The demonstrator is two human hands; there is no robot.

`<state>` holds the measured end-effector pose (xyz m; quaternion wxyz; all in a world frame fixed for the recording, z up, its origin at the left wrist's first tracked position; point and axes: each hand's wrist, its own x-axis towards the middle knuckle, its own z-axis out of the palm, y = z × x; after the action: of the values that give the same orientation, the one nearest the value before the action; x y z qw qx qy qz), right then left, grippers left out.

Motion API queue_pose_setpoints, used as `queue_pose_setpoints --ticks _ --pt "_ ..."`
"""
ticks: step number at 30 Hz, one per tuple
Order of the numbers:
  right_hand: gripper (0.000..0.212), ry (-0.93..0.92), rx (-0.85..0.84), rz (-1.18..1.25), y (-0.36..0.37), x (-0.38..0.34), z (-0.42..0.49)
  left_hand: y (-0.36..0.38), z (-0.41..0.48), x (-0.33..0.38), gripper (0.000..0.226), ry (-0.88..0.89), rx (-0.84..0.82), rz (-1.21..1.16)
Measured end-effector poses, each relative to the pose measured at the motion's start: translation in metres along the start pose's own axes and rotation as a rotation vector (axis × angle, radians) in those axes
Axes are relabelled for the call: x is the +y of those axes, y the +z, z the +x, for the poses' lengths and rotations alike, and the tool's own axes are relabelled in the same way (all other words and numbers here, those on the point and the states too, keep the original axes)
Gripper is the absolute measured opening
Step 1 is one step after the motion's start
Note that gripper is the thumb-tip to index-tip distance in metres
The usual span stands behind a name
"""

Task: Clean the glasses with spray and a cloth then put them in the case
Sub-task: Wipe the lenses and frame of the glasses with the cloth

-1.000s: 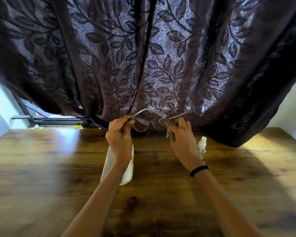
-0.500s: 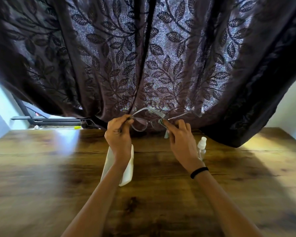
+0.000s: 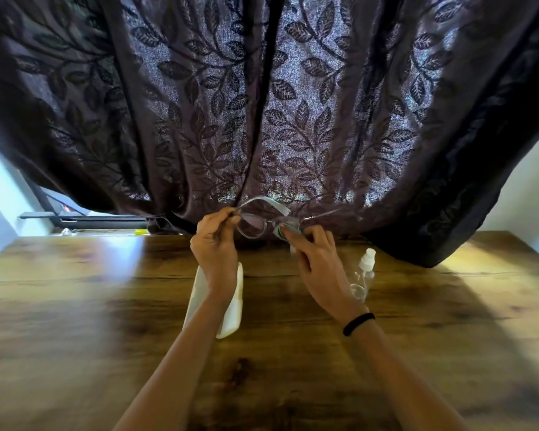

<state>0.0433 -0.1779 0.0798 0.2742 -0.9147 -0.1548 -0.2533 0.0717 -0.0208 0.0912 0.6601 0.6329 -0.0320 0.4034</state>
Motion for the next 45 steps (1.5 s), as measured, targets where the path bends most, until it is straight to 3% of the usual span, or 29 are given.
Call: queue_pose_setpoints --ticks 5,9,19,25,33,40,45 --pt "0.046 -0.045 -0.032 -0.051 -0.002 -0.002 0.007 -0.004 0.002 -0.005 0.026 -0.026 -0.072 0.016" --pt "0.044 -0.067 -0.008 -0.128 0.001 -0.007 0.008 -0.001 -0.002 -0.006 0.028 -0.038 -0.024 0.005" --pt "0.046 0.083 0.009 -0.285 -0.001 0.005 0.003 -0.003 -0.001 -0.004 0.032 -0.108 0.001 -0.070" --pt "0.050 0.040 -0.048 -0.073 0.000 -0.004 0.004 0.001 -0.002 0.002 0.028 -0.073 0.020 -0.057" --pt "0.051 0.113 -0.015 -0.189 0.002 0.002 0.004 0.001 -0.002 0.007 0.025 0.038 0.018 0.003" --pt "0.045 0.034 0.018 0.180 0.006 0.007 0.002 0.001 0.001 0.003 0.022 0.034 0.063 0.029" --pt "0.033 0.080 0.077 0.199 0.006 0.019 -0.008 -0.004 0.001 -0.005 0.018 0.059 0.052 0.083"
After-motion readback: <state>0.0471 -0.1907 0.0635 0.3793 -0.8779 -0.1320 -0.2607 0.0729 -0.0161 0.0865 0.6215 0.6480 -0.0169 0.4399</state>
